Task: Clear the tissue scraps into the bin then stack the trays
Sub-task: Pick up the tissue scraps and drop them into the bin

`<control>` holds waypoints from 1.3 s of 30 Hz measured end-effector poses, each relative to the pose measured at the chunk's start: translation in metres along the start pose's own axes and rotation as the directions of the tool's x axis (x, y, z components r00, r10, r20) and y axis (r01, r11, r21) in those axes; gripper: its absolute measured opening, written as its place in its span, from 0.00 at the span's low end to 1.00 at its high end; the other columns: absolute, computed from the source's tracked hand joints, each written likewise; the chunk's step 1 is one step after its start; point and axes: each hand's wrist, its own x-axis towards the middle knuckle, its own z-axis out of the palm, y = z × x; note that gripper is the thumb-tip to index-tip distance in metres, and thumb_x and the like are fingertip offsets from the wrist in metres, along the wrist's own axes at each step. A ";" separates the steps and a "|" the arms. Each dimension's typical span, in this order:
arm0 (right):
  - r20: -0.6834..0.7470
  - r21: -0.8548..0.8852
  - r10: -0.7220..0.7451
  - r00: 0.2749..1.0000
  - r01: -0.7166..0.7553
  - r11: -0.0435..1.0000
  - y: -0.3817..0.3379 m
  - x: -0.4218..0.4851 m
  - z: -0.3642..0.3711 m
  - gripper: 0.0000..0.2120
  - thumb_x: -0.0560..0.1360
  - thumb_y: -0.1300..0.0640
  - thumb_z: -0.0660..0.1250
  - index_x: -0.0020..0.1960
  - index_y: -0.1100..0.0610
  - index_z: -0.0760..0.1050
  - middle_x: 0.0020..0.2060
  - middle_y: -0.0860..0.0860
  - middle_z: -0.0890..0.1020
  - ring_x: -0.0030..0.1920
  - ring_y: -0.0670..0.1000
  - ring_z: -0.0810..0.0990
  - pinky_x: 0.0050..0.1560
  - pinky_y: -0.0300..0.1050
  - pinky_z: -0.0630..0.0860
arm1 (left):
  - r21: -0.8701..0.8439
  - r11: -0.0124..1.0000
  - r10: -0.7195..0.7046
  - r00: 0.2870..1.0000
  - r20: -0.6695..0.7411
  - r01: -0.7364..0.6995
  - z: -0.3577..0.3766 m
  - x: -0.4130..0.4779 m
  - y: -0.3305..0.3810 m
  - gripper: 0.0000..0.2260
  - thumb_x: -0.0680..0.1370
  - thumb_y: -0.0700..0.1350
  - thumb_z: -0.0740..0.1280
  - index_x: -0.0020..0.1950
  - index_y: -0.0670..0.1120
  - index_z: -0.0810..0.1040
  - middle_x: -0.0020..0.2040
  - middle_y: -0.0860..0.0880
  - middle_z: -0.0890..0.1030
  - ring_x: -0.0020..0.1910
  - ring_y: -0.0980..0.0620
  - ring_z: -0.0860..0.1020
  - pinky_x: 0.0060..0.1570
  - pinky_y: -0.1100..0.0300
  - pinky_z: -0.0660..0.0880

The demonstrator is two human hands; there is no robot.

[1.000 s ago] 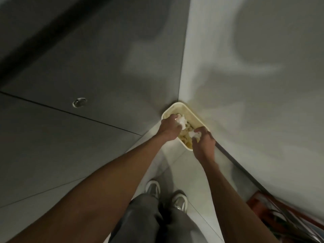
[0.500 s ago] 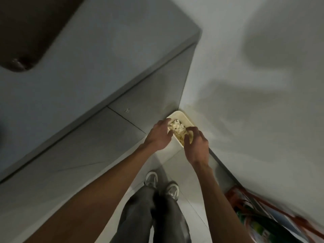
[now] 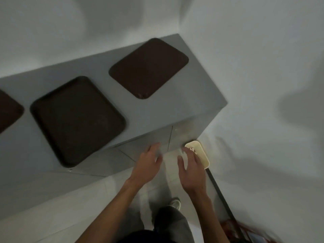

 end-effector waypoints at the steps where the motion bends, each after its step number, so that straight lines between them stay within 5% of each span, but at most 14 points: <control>1: 0.024 -0.012 -0.025 0.999 0.025 1.000 -0.016 -0.009 0.003 0.18 0.86 0.44 0.60 0.74 0.47 0.72 0.70 0.49 0.79 0.68 0.53 0.76 0.66 0.47 0.73 | -0.015 1.000 -0.016 0.999 -0.041 0.015 -0.016 -0.016 -0.008 0.21 0.84 0.48 0.64 0.78 0.53 0.68 0.73 0.48 0.75 0.69 0.43 0.76 0.67 0.53 0.71; 11: 0.104 -0.005 -0.285 0.953 0.287 0.958 -0.174 -0.098 0.082 0.18 0.86 0.47 0.63 0.74 0.50 0.74 0.69 0.47 0.80 0.68 0.48 0.77 0.67 0.40 0.70 | -0.144 0.988 -0.110 0.930 -0.352 0.062 -0.159 -0.155 -0.128 0.20 0.82 0.47 0.67 0.75 0.49 0.73 0.71 0.50 0.77 0.70 0.49 0.75 0.69 0.61 0.66; 21: 0.304 0.086 -0.426 0.852 0.421 0.903 -0.314 -0.164 0.203 0.21 0.85 0.44 0.61 0.75 0.50 0.73 0.68 0.49 0.80 0.68 0.51 0.78 0.66 0.41 0.71 | -0.259 0.941 -0.323 0.816 -0.479 0.220 -0.267 -0.276 -0.274 0.17 0.82 0.45 0.67 0.72 0.48 0.76 0.67 0.48 0.80 0.66 0.47 0.78 0.65 0.59 0.71; 28: 0.378 0.096 -0.477 0.793 0.479 0.873 -0.390 -0.154 0.281 0.18 0.85 0.47 0.64 0.72 0.51 0.76 0.68 0.48 0.81 0.67 0.49 0.78 0.67 0.36 0.69 | -0.309 0.918 -0.388 0.725 -0.569 0.248 -0.331 -0.286 -0.355 0.14 0.82 0.45 0.68 0.68 0.48 0.79 0.64 0.52 0.81 0.62 0.51 0.80 0.63 0.59 0.74; 32: 0.404 0.081 -0.503 0.764 0.518 0.852 -0.426 -0.137 0.336 0.18 0.85 0.45 0.63 0.73 0.49 0.76 0.69 0.47 0.80 0.68 0.48 0.78 0.70 0.45 0.75 | -0.301 0.920 -0.387 0.696 -0.605 0.250 -0.369 -0.268 -0.405 0.12 0.82 0.47 0.68 0.65 0.51 0.80 0.62 0.54 0.82 0.59 0.54 0.80 0.60 0.57 0.76; 36: 0.426 0.097 -0.509 0.748 0.522 0.847 -0.467 -0.115 0.390 0.18 0.85 0.45 0.62 0.73 0.46 0.75 0.68 0.45 0.81 0.67 0.46 0.78 0.69 0.43 0.74 | -0.306 0.909 -0.414 0.687 -0.597 0.282 -0.414 -0.247 -0.453 0.11 0.83 0.48 0.68 0.65 0.53 0.79 0.61 0.55 0.82 0.58 0.53 0.81 0.60 0.56 0.77; 39: 0.438 0.098 -0.492 0.752 0.504 0.858 -0.501 -0.103 0.425 0.18 0.85 0.44 0.62 0.73 0.46 0.74 0.68 0.45 0.81 0.67 0.46 0.78 0.69 0.45 0.76 | -0.284 0.911 -0.413 0.695 -0.588 0.300 -0.452 -0.233 -0.483 0.11 0.82 0.47 0.68 0.65 0.53 0.79 0.61 0.56 0.82 0.58 0.55 0.80 0.58 0.64 0.74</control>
